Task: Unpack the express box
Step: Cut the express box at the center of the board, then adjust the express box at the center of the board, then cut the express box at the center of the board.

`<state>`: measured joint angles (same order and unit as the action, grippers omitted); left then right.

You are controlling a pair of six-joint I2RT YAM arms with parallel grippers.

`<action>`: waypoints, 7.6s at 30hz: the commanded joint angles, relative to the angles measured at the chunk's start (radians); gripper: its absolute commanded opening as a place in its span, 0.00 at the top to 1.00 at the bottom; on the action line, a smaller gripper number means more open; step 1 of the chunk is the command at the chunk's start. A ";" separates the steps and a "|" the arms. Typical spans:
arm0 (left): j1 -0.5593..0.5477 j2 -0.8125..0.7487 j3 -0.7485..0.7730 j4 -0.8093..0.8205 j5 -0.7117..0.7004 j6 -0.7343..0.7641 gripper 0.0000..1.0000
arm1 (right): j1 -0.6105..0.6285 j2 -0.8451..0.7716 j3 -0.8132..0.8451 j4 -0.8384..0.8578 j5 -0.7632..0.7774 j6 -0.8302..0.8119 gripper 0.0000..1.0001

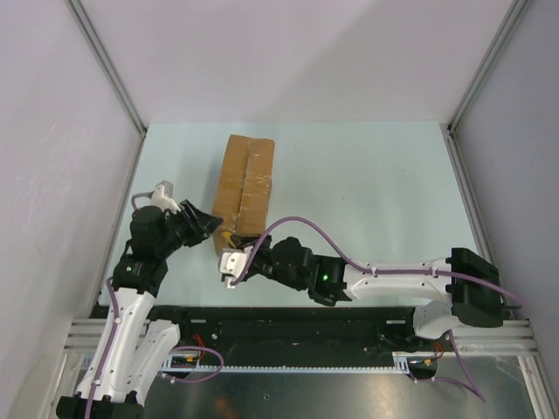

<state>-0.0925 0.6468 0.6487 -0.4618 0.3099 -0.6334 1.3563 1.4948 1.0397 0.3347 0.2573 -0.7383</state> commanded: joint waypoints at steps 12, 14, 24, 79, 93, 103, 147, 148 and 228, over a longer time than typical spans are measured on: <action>0.016 0.086 -0.024 -0.195 -0.189 0.060 0.90 | -0.014 -0.067 -0.132 -0.186 0.207 -0.081 1.00; 0.016 0.099 -0.021 -0.195 -0.189 0.063 0.92 | -0.016 -0.073 -0.135 -0.180 0.206 -0.087 1.00; 0.016 0.131 0.000 -0.195 -0.196 0.100 0.98 | -0.034 -0.082 -0.150 -0.198 0.212 -0.122 1.00; -0.033 0.186 0.121 -0.187 -0.075 0.222 0.98 | -0.272 -0.284 -0.224 0.051 0.223 -0.250 1.00; -0.032 0.329 0.439 -0.181 -0.003 0.245 0.57 | -0.358 -0.252 0.006 -0.324 -0.122 0.828 1.00; -0.012 0.438 0.610 -0.181 -0.112 0.274 0.47 | -0.255 -0.215 0.005 -0.315 -0.171 0.815 1.00; 0.344 0.855 0.568 -0.040 -0.173 0.072 0.49 | -0.253 0.134 -0.013 0.127 0.057 0.709 1.00; 0.346 0.837 0.565 -0.043 -0.204 0.090 0.49 | -0.253 0.118 -0.018 0.118 0.059 0.712 1.00; -0.440 0.797 0.539 -0.035 -0.425 0.207 0.59 | -0.665 -0.019 0.046 -0.165 -0.173 1.413 1.00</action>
<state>-0.5159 1.4078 1.1896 -0.2710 -0.1368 -0.3923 0.6819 1.4887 1.0512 0.2554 0.0669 0.6834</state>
